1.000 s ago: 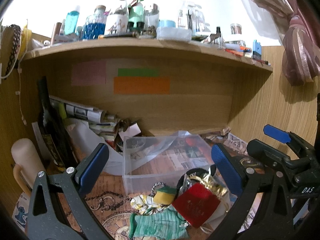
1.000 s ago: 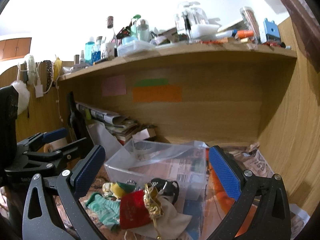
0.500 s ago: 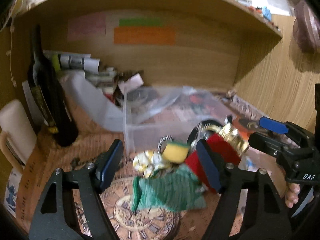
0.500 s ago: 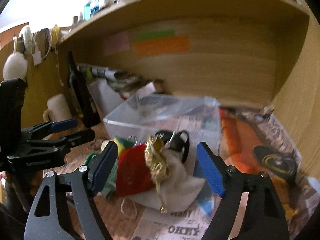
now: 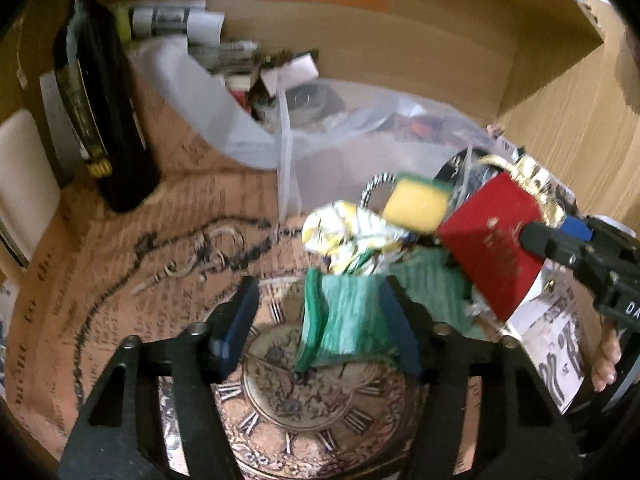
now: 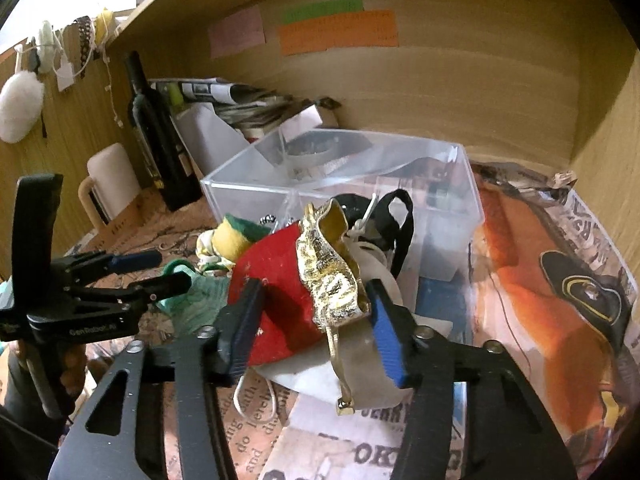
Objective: Organize soft objects
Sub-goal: 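Grasp the green knit cloth with the left tool while the right tool grasps the red pouch's gold ribbon, then lift both items over the clear plastic box and open both tools to drop them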
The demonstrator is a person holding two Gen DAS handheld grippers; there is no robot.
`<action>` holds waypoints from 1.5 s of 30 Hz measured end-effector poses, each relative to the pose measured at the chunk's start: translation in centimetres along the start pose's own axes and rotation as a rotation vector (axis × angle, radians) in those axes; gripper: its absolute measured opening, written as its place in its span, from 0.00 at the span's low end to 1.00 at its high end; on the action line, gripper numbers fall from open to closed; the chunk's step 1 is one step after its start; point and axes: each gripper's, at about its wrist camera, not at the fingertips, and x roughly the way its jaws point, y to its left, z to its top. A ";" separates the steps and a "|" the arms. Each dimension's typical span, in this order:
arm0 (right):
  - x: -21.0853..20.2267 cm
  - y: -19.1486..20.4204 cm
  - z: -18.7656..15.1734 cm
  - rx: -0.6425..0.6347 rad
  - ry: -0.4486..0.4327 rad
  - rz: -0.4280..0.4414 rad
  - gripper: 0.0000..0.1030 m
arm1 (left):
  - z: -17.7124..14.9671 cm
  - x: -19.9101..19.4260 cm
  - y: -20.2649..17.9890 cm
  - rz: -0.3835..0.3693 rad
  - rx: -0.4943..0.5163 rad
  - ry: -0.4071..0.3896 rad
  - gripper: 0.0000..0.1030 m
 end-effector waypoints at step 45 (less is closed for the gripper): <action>-5.0 -1.8 7.3 -0.018 -0.344 -0.078 0.11 | 10.7 -8.2 -2.6 -0.017 0.084 -0.417 0.05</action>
